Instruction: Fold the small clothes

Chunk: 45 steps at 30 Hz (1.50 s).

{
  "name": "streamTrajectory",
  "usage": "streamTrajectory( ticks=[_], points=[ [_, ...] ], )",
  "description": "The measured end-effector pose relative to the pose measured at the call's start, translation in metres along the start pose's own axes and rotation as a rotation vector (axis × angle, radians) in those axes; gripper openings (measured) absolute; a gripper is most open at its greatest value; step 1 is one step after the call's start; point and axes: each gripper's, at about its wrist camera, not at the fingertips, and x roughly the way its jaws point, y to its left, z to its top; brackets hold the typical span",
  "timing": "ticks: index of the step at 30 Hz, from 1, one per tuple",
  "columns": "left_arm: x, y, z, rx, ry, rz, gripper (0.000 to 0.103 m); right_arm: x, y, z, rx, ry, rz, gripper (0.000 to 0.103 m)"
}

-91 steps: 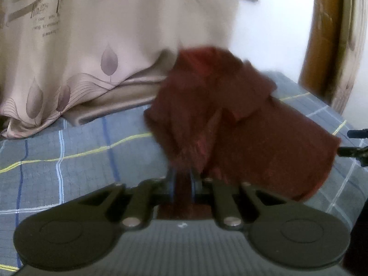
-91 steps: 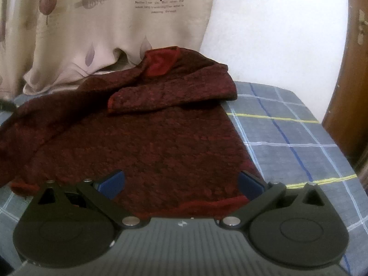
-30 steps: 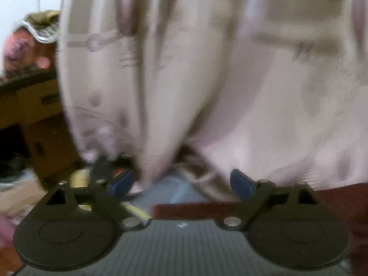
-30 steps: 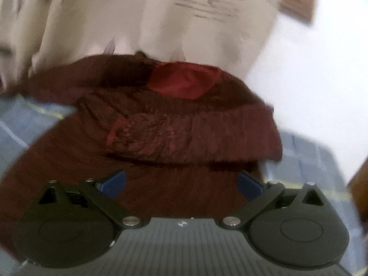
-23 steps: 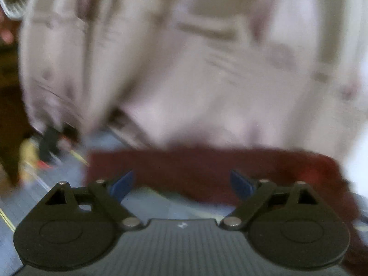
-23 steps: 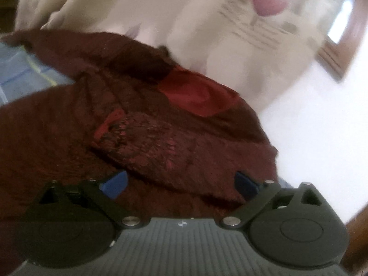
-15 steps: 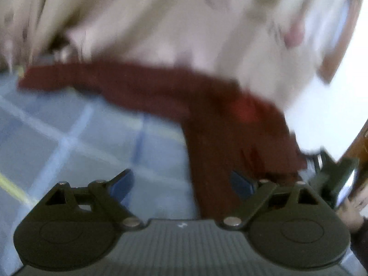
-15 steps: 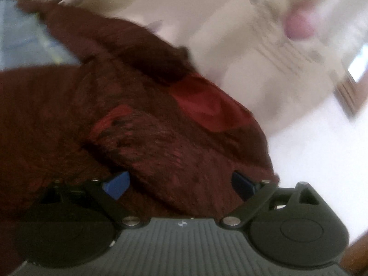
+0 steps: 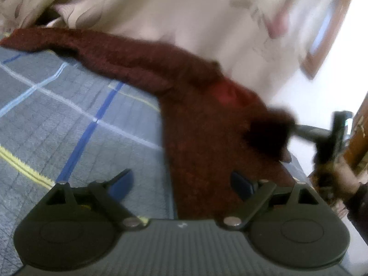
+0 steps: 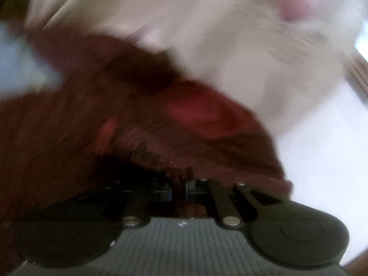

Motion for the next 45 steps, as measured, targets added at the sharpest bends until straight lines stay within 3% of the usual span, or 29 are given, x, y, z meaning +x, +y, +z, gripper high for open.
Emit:
streamTrajectory(
  ticks=[6,10,13,14,16,17,18,19,21,24,26,28,29,31,34,37,38,39,40,41,43,44,45],
  points=[
    [0.001,0.0,0.0,-0.01,-0.016,-0.007,0.093,-0.038,-0.184,-0.01,0.525,-0.061,-0.148,0.009],
    [0.001,-0.002,-0.001,-0.005,-0.019,-0.003,0.094,-0.055,-0.293,-0.049,0.749,-0.026,-0.291,0.01],
    [0.001,-0.003,-0.002,0.002,-0.019,-0.001,0.094,-0.052,-0.35,-0.094,0.934,0.034,-0.314,0.013],
    [0.001,-0.003,-0.002,0.002,-0.018,-0.003,0.094,-0.053,-0.362,-0.109,0.986,0.04,-0.338,0.023],
    [0.001,-0.002,0.0,-0.005,-0.015,-0.009,0.094,-0.052,-0.379,-0.141,1.057,0.068,-0.344,0.055],
    [0.001,-0.002,0.0,-0.005,-0.011,-0.012,0.094,-0.055,-0.379,-0.152,1.065,0.085,-0.374,0.078],
    [0.001,-0.002,0.002,-0.005,-0.002,-0.018,0.094,-0.061,-0.376,-0.165,1.073,0.088,-0.399,0.08],
    [0.001,-0.001,0.003,-0.018,0.009,-0.031,0.094,-0.067,-0.371,-0.177,1.097,0.085,-0.368,0.079],
    [0.002,0.002,0.006,-0.05,0.033,-0.07,0.094,-0.082,-0.35,-0.197,1.14,0.103,-0.23,0.079],
    [0.004,0.002,0.008,-0.052,0.091,-0.109,0.094,-0.113,-0.287,-0.21,1.141,0.148,0.09,0.079],
    [0.005,-0.001,0.008,-0.023,0.127,-0.134,0.094,-0.135,-0.231,-0.21,1.054,0.217,0.25,0.079],
    [0.008,-0.001,0.007,-0.024,0.169,-0.173,0.094,-0.147,-0.189,-0.209,0.964,0.28,0.344,0.079],
    [0.009,-0.002,0.005,-0.013,0.171,-0.177,0.094,-0.15,-0.169,-0.21,0.926,0.317,0.378,0.079],
    [0.01,-0.005,0.004,-0.004,0.183,-0.192,0.094,-0.165,-0.142,-0.204,0.87,0.295,0.382,0.08],
    [0.014,-0.005,0.002,-0.048,0.238,-0.276,0.095,-0.166,-0.128,-0.197,0.877,0.297,0.417,0.08],
    [0.018,-0.011,0.0,-0.009,0.26,-0.302,0.095,-0.17,-0.116,-0.194,0.831,0.282,0.407,0.077],
    [0.022,-0.012,0.0,-0.006,0.287,-0.338,0.095,-0.169,-0.111,-0.191,0.824,0.289,0.428,0.061],
    [0.026,-0.015,0.0,0.003,0.316,-0.372,0.095,-0.167,-0.107,-0.194,0.851,0.314,0.481,0.028],
    [0.029,-0.019,-0.001,0.027,0.334,-0.376,0.094,-0.168,-0.103,-0.203,0.875,0.338,0.51,0.021],
    [0.031,-0.022,-0.001,0.041,0.335,-0.37,0.091,-0.168,-0.099,-0.202,0.87,0.326,0.508,0.021],
    [0.038,-0.022,-0.003,0.003,0.355,-0.334,0.031,-0.168,-0.098,-0.202,0.897,0.325,0.51,0.02],
    [0.046,-0.019,-0.005,-0.033,0.391,-0.298,0.013,-0.167,-0.101,-0.205,0.941,0.324,0.516,0.02],
    [0.05,-0.013,-0.009,-0.092,0.386,-0.306,0.013,-0.166,-0.103,-0.209,0.967,0.318,0.518,0.018]
  ],
)
